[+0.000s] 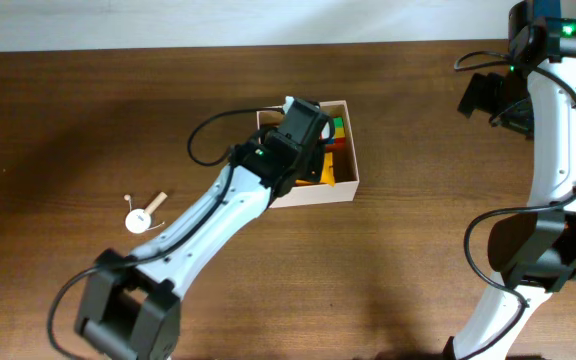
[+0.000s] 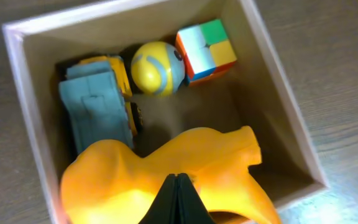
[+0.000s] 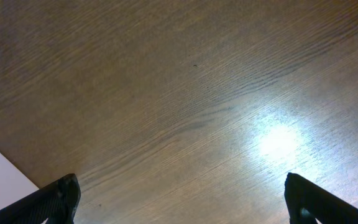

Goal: Pack container
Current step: 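Lower the orange toy into the box and open the left gripper, then move the left gripper over to the wooden peg toy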

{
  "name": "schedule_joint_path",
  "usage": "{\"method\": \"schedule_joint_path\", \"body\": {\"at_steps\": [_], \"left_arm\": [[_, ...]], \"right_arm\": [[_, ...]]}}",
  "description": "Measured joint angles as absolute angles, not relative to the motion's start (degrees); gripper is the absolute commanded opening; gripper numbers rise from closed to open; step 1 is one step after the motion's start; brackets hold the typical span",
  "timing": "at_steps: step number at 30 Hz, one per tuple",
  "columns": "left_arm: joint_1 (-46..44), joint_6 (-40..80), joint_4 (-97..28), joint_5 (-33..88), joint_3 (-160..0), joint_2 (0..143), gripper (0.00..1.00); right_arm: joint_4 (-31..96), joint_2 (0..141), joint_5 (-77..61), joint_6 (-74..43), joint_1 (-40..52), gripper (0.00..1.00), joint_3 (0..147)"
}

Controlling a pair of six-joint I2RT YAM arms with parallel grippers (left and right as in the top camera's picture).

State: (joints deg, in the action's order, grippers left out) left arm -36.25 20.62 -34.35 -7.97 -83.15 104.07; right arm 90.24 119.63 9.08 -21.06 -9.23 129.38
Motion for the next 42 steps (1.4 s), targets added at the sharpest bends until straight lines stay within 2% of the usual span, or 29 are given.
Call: {"method": "schedule_joint_path", "body": {"at_steps": [8,21,22,23,27,30,34,42], "left_arm": [[-36.25,20.64,-33.1,-7.97,-83.15,109.65,0.02],[-36.25,19.53,-33.87,-8.4,-86.0,110.26,0.02],[-36.25,19.09,-35.09,-8.47,-87.55,110.26,0.06],[-36.25,18.59,-36.84,-8.78,-89.45,110.26,0.14],[-36.18,17.58,-44.47,-11.29,-97.38,110.26,0.7],[-35.27,17.3,-51.59,-13.32,-102.0,110.08,0.92],[-31.4,18.26,-57.89,-15.29,-104.07,108.79,0.95],[-17.06,18.7,-70.65,-20.45,-104.29,106.59,0.98]], "right_arm": [[90.21,119.63,9.08,-21.04,-9.23,0.99,129.38],[90.21,119.63,9.08,-21.04,-9.23,0.99,129.38],[90.21,119.63,9.08,-21.02,-9.23,0.99,129.38],[90.24,119.63,9.08,-21.06,-9.23,0.99,129.38],[90.24,119.63,9.06,-21.02,-9.23,0.99,129.38],[90.24,119.63,9.08,-21.04,-9.23,0.99,129.38],[90.21,119.63,9.08,-21.02,-9.23,0.99,129.38],[90.21,119.63,9.08,-21.04,-9.23,0.99,129.38]]}}
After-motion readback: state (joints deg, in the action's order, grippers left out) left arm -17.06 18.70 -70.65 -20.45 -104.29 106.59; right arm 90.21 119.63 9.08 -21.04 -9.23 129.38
